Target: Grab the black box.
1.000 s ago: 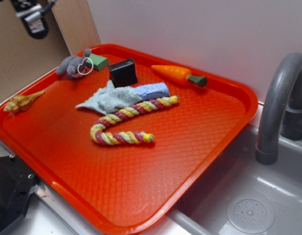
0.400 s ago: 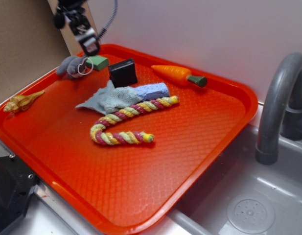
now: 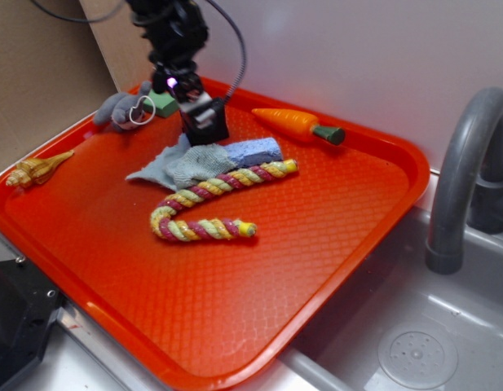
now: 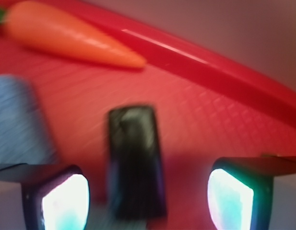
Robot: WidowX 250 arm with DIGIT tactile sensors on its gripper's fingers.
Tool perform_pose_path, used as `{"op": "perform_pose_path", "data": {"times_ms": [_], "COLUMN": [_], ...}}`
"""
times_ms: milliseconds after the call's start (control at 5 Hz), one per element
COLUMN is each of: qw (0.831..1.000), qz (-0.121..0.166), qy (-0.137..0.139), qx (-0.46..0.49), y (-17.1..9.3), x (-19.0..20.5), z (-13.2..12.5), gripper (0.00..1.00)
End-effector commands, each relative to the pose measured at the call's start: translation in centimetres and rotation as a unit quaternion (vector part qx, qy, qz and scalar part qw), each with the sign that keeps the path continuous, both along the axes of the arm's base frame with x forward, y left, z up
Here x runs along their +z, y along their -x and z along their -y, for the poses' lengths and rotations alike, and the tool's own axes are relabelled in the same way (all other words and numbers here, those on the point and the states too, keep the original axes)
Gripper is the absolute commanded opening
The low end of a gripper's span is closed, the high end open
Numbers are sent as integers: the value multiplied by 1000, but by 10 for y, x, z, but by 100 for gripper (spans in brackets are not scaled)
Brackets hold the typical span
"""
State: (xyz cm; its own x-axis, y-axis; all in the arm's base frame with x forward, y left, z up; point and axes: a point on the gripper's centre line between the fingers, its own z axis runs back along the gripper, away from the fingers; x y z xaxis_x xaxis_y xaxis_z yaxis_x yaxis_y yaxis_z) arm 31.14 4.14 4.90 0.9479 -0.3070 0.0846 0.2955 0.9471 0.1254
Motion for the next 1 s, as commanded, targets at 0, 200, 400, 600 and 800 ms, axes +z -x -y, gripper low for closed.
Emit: {"op": "perform_pose_path", "data": {"times_ms": [0, 200, 400, 600, 800], "qw": [998, 998, 997, 993, 984], "qz": [5, -5, 7, 64, 108], "qy": [38, 37, 47, 83, 125], "qx": [43, 51, 56, 58, 69], "y": [-35, -33, -11, 28, 80], "x": [-15, 9, 59, 107, 154], "z": [2, 5, 11, 13, 22], "gripper": [0, 0, 0, 0, 0]}}
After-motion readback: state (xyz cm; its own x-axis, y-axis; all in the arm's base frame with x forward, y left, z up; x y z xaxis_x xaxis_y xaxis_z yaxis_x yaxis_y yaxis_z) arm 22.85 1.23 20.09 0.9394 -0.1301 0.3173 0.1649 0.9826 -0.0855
